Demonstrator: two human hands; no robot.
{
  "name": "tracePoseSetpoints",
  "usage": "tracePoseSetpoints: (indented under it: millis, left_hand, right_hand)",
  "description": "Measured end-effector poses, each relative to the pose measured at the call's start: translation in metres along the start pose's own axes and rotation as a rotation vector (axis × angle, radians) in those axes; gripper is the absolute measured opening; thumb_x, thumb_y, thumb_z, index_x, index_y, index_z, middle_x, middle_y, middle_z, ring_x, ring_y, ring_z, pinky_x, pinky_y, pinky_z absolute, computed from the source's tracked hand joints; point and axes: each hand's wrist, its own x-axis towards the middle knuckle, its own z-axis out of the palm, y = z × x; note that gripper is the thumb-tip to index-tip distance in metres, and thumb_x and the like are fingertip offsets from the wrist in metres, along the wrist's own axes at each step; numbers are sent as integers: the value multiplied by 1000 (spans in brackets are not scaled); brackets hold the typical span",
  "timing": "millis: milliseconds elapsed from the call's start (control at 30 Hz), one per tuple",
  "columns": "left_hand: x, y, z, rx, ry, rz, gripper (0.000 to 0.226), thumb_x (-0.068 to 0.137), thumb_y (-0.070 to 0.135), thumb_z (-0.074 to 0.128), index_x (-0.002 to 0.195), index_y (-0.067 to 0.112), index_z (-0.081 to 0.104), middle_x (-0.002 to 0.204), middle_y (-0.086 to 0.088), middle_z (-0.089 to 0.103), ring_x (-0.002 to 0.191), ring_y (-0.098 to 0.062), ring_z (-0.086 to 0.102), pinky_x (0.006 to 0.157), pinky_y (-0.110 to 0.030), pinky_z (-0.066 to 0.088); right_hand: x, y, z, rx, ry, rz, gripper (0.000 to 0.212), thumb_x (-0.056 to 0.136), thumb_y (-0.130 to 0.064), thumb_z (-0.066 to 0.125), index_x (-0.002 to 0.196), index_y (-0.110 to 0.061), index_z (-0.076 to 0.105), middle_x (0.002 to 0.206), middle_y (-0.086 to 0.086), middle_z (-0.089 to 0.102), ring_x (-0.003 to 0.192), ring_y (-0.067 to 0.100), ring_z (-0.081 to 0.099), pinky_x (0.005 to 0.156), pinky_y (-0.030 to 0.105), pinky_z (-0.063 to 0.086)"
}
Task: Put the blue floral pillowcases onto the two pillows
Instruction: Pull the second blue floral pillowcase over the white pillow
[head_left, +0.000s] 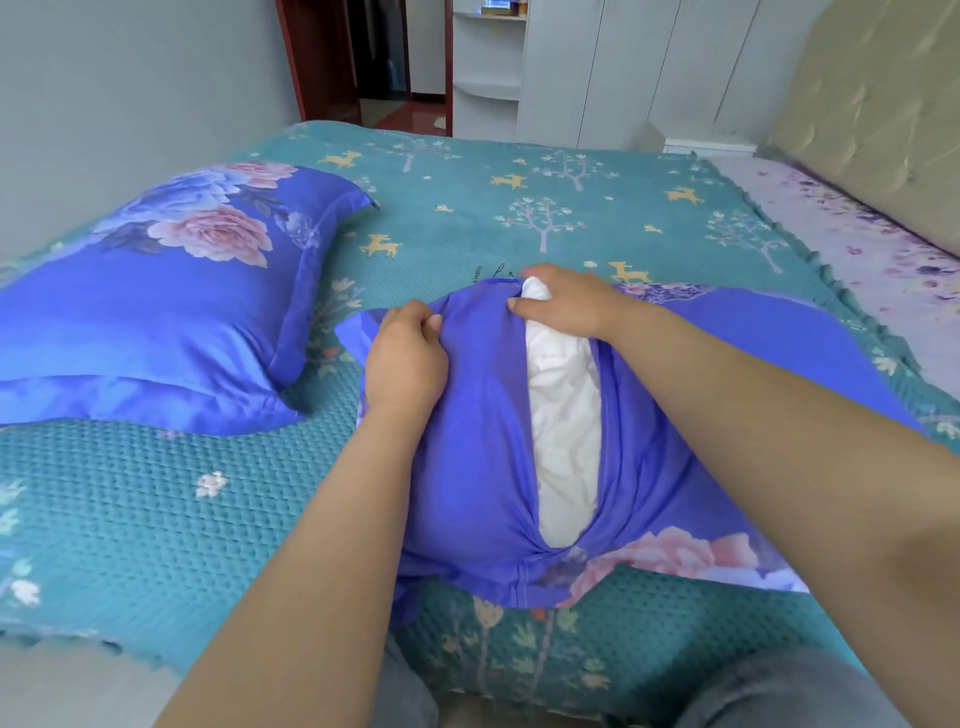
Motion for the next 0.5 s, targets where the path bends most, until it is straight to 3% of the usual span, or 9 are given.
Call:
tracePoseSetpoints:
  millis: [67,167,267,367,500]
  left_hand:
    - [3,-3,-2,23,-43,-72,24,99,23,38,102,4,52,107,-18,61,99,-35,55,76,-35,38]
    - [9,-7,-2,92,-109,-147,31,97,31,43,111,4,47,115,-19,61,108,-37,56,83,-39,42]
    - [13,-6,-1,211,-138,-141,43,93,44,49,120,10,51,119,-13,61,111,-32,56,82,-37,43]
    - [15,-2,-3,335,-90,-44,32,92,40,52,104,12,64,111,-14,63,103,-33,57,71,-33,38]
    - [12,4,-7,323,65,61,31,95,32,47,98,9,68,109,-14,59,101,-35,54,72,-36,40]
  right_hand:
    - [-2,-2,6,146,-70,42,46,92,-51,47,125,-22,52,133,0,52,123,22,47,93,30,35]
    - [-20,-1,22,321,-40,27,30,92,-37,48,118,-23,56,121,-4,56,112,15,51,83,26,35]
    - [-42,7,30,483,-29,20,22,90,-26,52,112,-27,55,113,-8,56,104,10,52,76,22,38]
    - [-59,9,34,450,-24,-101,26,90,-17,57,115,-25,59,113,-6,59,105,9,54,87,20,39]
    - [-71,8,47,349,135,-290,29,84,-1,62,111,-9,67,111,2,54,107,11,50,98,16,32]
